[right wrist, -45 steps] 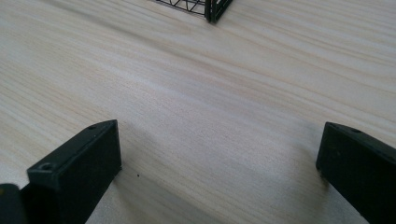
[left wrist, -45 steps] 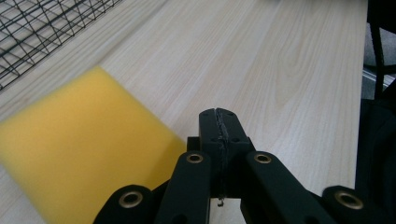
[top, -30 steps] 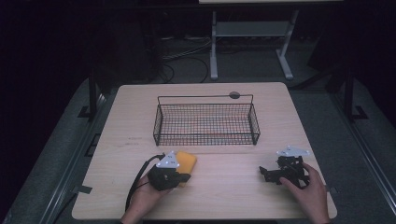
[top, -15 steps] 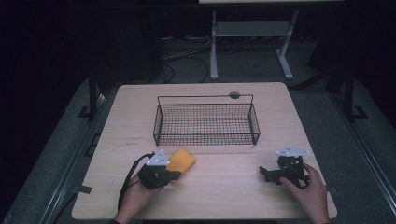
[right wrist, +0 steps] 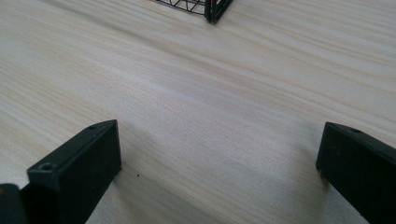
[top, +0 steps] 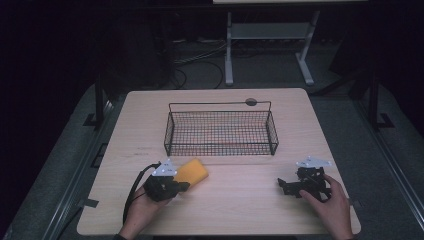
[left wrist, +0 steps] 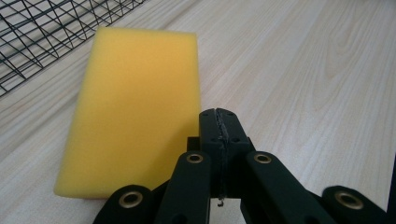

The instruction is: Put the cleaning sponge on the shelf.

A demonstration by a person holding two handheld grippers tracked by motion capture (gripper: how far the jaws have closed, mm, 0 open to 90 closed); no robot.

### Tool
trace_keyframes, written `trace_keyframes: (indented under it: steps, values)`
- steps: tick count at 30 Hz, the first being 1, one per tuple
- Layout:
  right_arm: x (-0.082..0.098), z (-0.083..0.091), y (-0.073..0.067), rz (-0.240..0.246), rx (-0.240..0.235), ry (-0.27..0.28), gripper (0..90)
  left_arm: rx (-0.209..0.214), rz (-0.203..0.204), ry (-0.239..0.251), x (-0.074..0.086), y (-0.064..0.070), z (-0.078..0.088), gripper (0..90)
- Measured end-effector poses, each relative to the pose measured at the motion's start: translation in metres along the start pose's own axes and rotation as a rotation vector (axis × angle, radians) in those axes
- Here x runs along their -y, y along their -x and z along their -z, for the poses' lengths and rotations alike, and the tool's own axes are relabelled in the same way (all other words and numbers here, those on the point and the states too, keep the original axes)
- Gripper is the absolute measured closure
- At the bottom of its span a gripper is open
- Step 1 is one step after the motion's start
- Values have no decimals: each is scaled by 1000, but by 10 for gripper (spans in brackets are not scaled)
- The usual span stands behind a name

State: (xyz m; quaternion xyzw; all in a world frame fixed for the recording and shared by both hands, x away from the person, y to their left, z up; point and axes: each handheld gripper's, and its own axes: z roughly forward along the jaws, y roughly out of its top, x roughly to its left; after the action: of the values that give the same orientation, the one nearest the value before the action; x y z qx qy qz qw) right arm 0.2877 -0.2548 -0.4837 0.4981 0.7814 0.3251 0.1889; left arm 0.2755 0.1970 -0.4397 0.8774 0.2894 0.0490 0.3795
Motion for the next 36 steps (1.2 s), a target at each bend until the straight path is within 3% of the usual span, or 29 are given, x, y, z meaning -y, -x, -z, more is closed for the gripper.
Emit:
trace_keyframes:
  steps: [5, 8, 18, 26, 36]
  values:
    - [0, 0, 0, -1, 0, 0, 0, 12, 6, 10, 0, -1, 2, 892]
    - [0, 0, 0, 0, 0, 0, 0, 15, 13, 13, -1, 0, 4, 837]
    - [0, 0, 0, -1, 0, 0, 0, 10, 35, 7, -6, -6, 11, 535]
    - [0, 0, 0, 0, 0, 0, 0, -19, 21, -69, -13, -11, 11, 287]
    - [0, 0, 0, 0, 0, 0, 0, -75, -15, -131, -25, -17, 11, 138]
